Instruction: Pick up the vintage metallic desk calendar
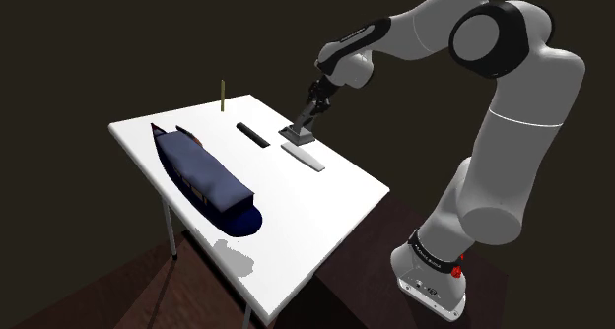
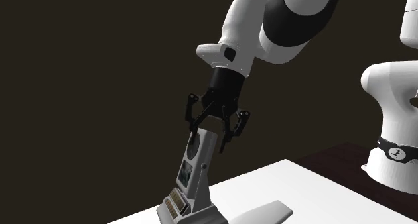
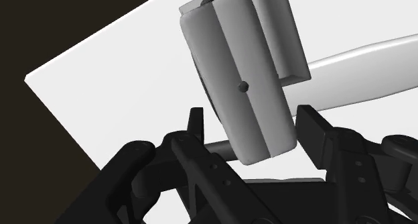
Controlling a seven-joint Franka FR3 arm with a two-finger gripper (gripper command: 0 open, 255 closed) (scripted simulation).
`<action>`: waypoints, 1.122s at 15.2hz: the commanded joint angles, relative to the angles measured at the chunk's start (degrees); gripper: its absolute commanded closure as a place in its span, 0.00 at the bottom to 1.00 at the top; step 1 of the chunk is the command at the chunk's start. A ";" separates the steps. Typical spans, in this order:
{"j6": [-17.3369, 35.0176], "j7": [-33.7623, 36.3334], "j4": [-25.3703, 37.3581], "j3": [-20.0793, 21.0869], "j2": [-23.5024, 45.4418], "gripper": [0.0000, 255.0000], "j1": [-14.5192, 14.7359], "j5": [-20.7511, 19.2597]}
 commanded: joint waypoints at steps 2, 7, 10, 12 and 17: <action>0.13 -0.12 -0.06 0.07 0.09 1.00 -0.03 0.17; 0.10 -0.06 -0.05 0.05 0.05 1.00 0.00 0.10; -0.50 0.57 0.18 -0.30 -0.45 1.00 0.18 -0.72; -1.54 1.89 0.47 -0.95 -1.50 1.00 0.66 -2.32; -4.26 5.00 1.46 -2.27 -3.98 1.00 1.62 -6.13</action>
